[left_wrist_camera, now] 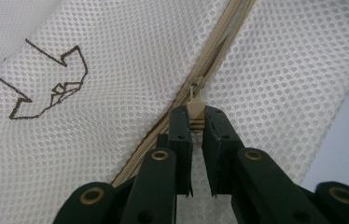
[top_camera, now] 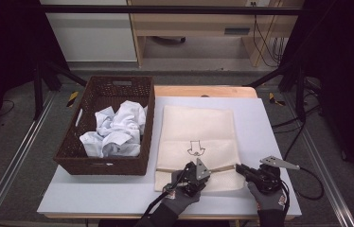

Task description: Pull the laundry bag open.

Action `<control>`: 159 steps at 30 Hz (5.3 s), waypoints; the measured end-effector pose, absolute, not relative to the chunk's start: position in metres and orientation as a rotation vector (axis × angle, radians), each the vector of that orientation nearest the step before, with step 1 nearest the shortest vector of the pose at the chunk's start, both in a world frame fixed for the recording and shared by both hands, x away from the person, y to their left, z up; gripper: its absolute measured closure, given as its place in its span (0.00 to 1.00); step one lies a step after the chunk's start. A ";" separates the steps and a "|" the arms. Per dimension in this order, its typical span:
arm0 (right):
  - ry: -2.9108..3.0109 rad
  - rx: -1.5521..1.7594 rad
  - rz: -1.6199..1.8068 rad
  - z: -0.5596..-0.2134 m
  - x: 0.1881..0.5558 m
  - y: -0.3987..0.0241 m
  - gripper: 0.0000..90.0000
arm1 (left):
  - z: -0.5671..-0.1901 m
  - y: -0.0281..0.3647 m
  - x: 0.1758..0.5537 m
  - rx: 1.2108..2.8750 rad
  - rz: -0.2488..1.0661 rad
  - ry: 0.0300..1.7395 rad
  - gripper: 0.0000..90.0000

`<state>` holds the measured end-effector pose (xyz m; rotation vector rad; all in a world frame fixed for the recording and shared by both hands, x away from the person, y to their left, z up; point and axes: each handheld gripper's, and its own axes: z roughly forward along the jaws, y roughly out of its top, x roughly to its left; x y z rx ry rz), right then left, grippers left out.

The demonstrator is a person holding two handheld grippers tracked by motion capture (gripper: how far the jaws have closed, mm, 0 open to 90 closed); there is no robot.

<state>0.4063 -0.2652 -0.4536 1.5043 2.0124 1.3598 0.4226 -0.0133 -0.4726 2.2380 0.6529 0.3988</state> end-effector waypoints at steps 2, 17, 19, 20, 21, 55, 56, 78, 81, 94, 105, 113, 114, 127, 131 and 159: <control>2.012 1.509 1.361 -0.454 0.406 -0.265 0.93 | -0.473 -0.012 0.422 2.237 0.405 0.651 0.90; 1.995 1.528 1.343 -0.455 0.407 -0.268 0.93 | -0.475 0.015 0.422 2.271 0.422 0.694 0.90; 1.994 1.527 1.340 -0.455 0.407 -0.268 0.93 | -0.475 0.019 0.422 2.276 0.425 0.701 0.90; 1.993 1.528 1.338 -0.455 0.407 -0.268 0.93 | -0.474 0.022 0.422 2.278 0.427 0.705 0.90; 1.992 1.527 1.337 -0.455 0.407 -0.268 0.93 | -0.474 0.026 0.421 2.278 0.430 0.708 0.90; 1.979 1.533 1.320 -0.456 0.407 -0.269 0.93 | -0.470 0.073 0.421 2.325 0.496 0.760 0.90; 1.979 1.533 1.320 -0.456 0.407 -0.269 0.93 | -0.470 0.073 0.421 2.325 0.496 0.760 0.90; 1.982 1.535 1.316 -0.456 0.406 -0.269 0.93 | -0.466 0.114 0.418 2.327 0.537 0.834 0.90; 1.980 1.538 1.321 -0.456 0.406 -0.270 0.93 | -0.465 0.117 0.418 2.338 0.541 0.842 0.90; 1.999 1.552 1.318 -0.460 0.406 -0.268 0.93 | -0.471 0.139 0.416 2.336 0.524 0.888 0.90; 2.041 1.547 1.270 -0.469 0.408 -0.265 0.90 | -0.473 0.142 0.415 2.295 0.528 0.906 0.90; 1.958 1.493 1.180 -0.469 0.408 -0.267 0.58 | -0.463 0.151 0.406 2.184 0.477 0.918 0.79; 1.958 1.493 1.180 -0.469 0.408 -0.267 0.58 | -0.463 0.152 0.405 2.175 0.475 0.914 0.79; 2.029 1.514 0.996 -0.481 0.433 -0.255 0.78 | -0.481 0.139 0.393 2.138 0.359 0.960 0.77; 2.050 1.538 0.983 -0.482 0.434 -0.252 0.90 | -0.480 0.137 0.394 2.146 0.346 0.973 0.87; 1.913 1.481 1.174 -0.468 0.421 -0.261 0.63 | -0.464 0.142 0.390 1.989 0.382 0.877 0.68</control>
